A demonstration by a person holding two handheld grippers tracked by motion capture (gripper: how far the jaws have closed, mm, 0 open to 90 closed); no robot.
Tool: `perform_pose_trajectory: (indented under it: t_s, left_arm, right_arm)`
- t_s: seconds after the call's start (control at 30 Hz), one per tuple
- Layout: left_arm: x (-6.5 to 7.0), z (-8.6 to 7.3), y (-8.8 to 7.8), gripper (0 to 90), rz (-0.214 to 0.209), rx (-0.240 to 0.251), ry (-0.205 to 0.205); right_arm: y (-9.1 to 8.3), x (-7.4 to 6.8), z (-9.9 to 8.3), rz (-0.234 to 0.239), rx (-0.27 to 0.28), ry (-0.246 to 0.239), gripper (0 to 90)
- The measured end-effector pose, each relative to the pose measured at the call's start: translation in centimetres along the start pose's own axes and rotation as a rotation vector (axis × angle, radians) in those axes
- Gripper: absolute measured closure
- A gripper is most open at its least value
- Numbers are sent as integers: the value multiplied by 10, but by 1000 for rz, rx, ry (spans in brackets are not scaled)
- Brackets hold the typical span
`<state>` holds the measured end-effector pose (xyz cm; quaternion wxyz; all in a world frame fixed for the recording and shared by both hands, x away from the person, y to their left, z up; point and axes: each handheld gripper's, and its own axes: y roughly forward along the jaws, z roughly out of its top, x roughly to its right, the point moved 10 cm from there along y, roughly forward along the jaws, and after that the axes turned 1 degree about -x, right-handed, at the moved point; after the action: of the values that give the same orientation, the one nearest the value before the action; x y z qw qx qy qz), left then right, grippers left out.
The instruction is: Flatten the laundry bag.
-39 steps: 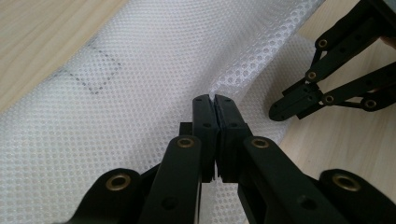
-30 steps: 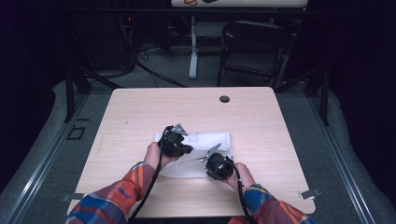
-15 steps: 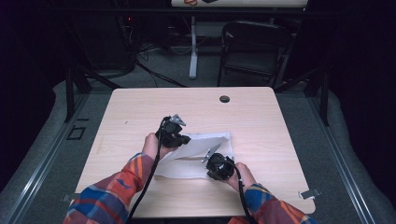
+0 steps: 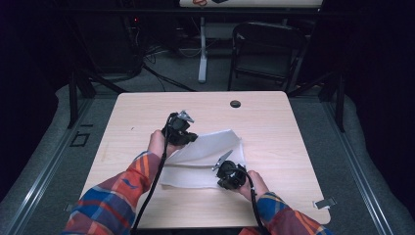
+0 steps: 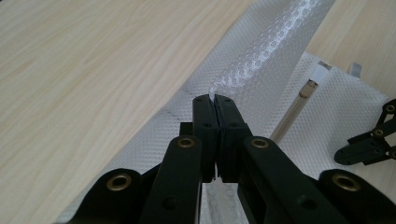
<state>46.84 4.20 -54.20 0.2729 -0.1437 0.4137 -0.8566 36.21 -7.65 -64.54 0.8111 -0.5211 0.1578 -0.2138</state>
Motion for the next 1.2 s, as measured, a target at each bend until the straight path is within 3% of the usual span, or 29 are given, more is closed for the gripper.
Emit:
perform_pose_trajectory:
  t_s: [0.27, 0.43, 0.47, 0.53, 0.67, 1.2]
  left_arm:
    - [-10, 16, -6, 886, 36, -2, 13]
    - [-20, 27, -11, 886, 68, -11, 22]
    - [-22, 29, -11, 887, 80, -13, 25]
    - [-24, 33, -11, 886, 82, -19, 37]
    - [-29, 40, -12, 887, 98, -28, 47]
    - [-50, 67, -11, 886, 173, -2, 31]
  right_arm:
    - [-2, -1, -2, 5, -19, -3, 900]
    - [0, -3, -1, 14, -1, 18, 900]
    - [-3, -1, -3, 2, -31, -3, 900]
    - [-3, 0, -4, 3, -36, -6, 900]
    - [-2, -3, -4, 22, -27, 8, 900]
    - [-3, -14, -8, 74, -47, 6, 900]
